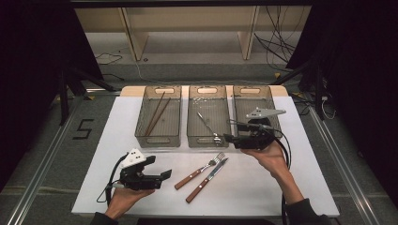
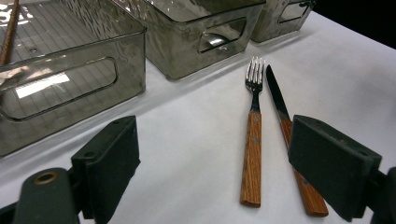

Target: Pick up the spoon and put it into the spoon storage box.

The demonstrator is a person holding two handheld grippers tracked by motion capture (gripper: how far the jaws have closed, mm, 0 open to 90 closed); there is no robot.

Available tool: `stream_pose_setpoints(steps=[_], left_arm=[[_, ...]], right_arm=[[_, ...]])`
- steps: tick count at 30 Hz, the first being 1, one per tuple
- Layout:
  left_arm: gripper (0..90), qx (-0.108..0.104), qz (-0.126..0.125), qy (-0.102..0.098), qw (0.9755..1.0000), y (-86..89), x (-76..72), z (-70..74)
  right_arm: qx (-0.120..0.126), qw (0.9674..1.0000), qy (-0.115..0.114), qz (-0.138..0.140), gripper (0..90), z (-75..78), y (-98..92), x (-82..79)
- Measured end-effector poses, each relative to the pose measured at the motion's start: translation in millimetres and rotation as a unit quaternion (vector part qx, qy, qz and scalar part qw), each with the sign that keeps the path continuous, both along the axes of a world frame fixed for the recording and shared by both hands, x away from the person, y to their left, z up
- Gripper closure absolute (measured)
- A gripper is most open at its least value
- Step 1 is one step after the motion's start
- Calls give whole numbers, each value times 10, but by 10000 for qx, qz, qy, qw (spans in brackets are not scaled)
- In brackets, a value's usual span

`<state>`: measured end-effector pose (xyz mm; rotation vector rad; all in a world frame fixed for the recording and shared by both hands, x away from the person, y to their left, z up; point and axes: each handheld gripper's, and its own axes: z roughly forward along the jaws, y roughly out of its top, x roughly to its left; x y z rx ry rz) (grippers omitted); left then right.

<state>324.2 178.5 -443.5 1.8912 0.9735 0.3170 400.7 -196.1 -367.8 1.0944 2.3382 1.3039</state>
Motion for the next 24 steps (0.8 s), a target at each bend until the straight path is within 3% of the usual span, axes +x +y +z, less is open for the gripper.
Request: stream_pose_setpoints(steps=[11, 24], left_arm=[[160, 315, -54, 338, 9989, -110, 72, 42], [160, 584, -198, 534, 9967, -276, 140, 79]], right_arm=[[70, 9999, 26, -89, 285, -150, -217, -232], [160, 9997, 5, -188, 284, -264, -377, -432]])
